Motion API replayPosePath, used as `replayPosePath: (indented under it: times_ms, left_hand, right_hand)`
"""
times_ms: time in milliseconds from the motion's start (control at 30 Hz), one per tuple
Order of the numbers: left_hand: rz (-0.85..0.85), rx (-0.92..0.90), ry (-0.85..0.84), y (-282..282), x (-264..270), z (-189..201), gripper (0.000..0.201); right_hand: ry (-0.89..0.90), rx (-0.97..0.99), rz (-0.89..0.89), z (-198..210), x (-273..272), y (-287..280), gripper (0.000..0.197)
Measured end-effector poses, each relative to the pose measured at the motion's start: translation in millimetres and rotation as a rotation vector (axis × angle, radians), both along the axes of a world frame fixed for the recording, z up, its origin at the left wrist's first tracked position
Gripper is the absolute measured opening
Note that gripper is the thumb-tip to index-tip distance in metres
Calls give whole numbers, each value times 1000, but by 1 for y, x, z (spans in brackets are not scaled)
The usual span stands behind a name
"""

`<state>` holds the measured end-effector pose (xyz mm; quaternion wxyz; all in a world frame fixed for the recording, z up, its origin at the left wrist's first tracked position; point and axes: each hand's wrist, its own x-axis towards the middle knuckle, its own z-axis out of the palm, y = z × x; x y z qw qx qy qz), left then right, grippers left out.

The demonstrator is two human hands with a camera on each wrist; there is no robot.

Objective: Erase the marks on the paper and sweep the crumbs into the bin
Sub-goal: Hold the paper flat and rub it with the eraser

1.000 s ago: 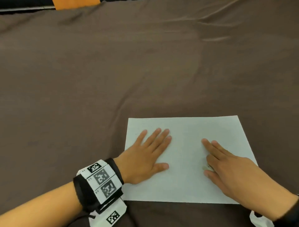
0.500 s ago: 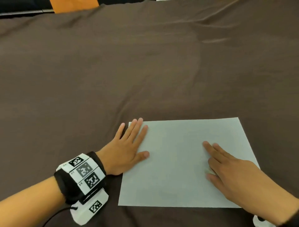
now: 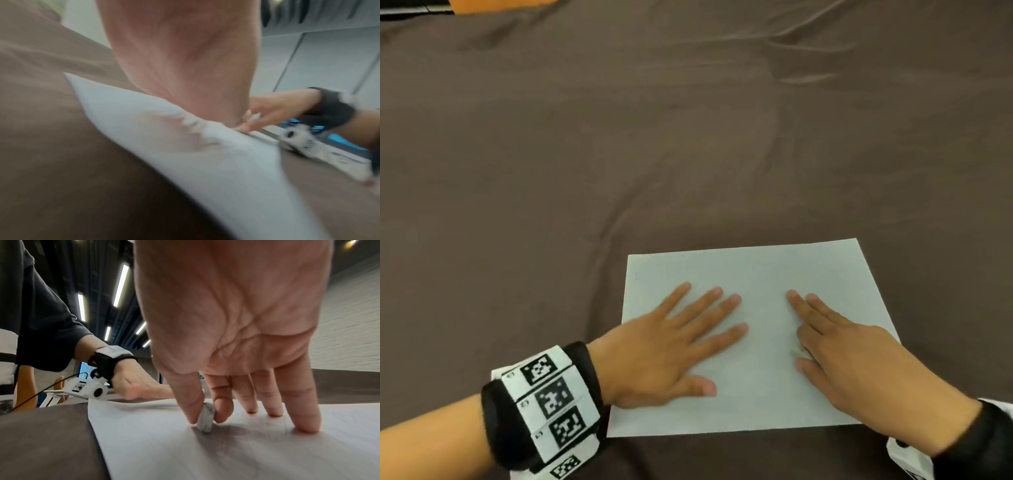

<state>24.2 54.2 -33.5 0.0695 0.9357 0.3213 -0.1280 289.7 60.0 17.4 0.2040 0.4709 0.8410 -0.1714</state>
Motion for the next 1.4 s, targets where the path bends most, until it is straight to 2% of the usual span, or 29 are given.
replayPosePath:
  times_ms: [67, 133, 233, 300, 367, 433, 500, 533, 700, 800, 900, 1000, 1067, 1200, 1400]
  left_hand:
    - [-202, -39, -37, -14, 29, 5, 70]
    - [-252, -93, -15, -17, 43, 4, 70]
    - [-103, -137, -2, 0, 33, 1, 73]
    - [71, -141, 109, 8, 23, 10, 75]
    - [153, -135, 175, 8, 22, 13, 78]
    - [18, -94, 66, -4, 34, 9, 78]
    - [-164, -150, -12, -17, 46, 2, 72]
    - [-172, -186, -24, -19, 49, 0, 70]
    - [215, -141, 54, 11, 17, 5, 71]
    - [349, -169, 91, 24, 11, 14, 81]
    - [405, -160, 24, 32, 18, 24, 76]
    - [470, -172, -45, 39, 22, 29, 79]
    - [514, -198, -68, 40, 21, 29, 84]
    - [566, -259, -120, 40, 16, 29, 89]
    - [533, -191, -15, 39, 17, 22, 87]
  right_hand:
    - [24, 25, 7, -1, 0, 0, 42]
    - [26, 33, 12, -1, 0, 0, 43]
    - [20, 15, 12, 0, 1, 0, 46]
    - [5, 22, 45, -1, 2, 0, 44]
    - [-10, 16, 50, -2, 3, -1, 42]
    - [-22, 26, 56, -1, 2, -1, 41]
    - [-27, 27, 58, 0, 1, -1, 41]
    - [-28, 25, 62, 0, 2, -2, 41]
    - [-26, 21, 108, -2, 4, -2, 41]
    - [-31, -6, 75, 1, 2, 2, 40]
    - [22, 39, -32, 15, -1, 15, 26]
    - [190, 182, -136, 25, -8, 41, 30]
    - [270, 209, -189, 22, -16, 59, 30]
    - [304, 143, -187, 4, -42, 89, 19]
    - [390, 109, -166, -9, -86, 108, 17]
